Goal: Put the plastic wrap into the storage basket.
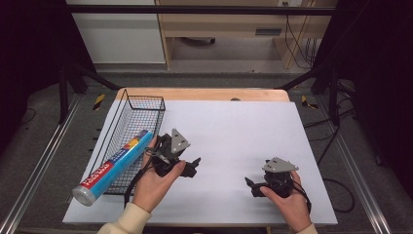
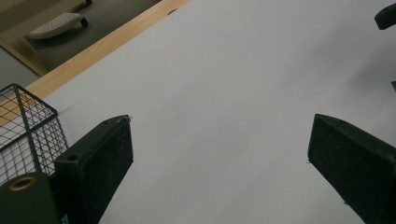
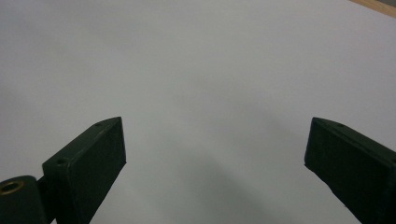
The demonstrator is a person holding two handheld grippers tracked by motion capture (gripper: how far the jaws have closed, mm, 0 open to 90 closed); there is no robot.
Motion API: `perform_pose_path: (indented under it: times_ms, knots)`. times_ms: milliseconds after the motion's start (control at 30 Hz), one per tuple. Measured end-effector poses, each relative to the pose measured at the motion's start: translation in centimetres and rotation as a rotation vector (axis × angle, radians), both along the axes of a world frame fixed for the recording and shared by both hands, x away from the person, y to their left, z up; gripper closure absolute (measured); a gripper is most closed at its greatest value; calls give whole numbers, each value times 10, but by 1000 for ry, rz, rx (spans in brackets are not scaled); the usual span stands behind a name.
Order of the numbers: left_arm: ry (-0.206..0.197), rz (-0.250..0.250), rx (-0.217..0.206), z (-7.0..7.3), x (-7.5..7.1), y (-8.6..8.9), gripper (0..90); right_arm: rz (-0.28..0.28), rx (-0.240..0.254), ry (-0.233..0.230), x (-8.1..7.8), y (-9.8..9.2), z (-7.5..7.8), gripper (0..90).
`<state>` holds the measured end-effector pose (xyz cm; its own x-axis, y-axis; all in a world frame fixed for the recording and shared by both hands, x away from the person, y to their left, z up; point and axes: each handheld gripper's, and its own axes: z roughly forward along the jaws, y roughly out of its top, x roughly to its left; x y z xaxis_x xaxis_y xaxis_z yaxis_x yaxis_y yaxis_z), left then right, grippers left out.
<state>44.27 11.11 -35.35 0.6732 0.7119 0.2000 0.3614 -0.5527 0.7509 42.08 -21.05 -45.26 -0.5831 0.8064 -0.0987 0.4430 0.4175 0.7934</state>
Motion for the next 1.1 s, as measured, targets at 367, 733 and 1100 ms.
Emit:
perform_pose_path:
  times_ms: [367, 733, 1100]
  knots:
    - [12, -6, -47, -22, 9, -9, 67, -7, 0, 5, 1, -2, -1, 57]
    - [40, -37, -37, -59, 16, -25, 67, -13, -8, 9, 2, -4, -2, 58]
    - [122, -74, 10, -90, 19, -40, 66, -11, -10, 12, 2, -4, -3, 58]
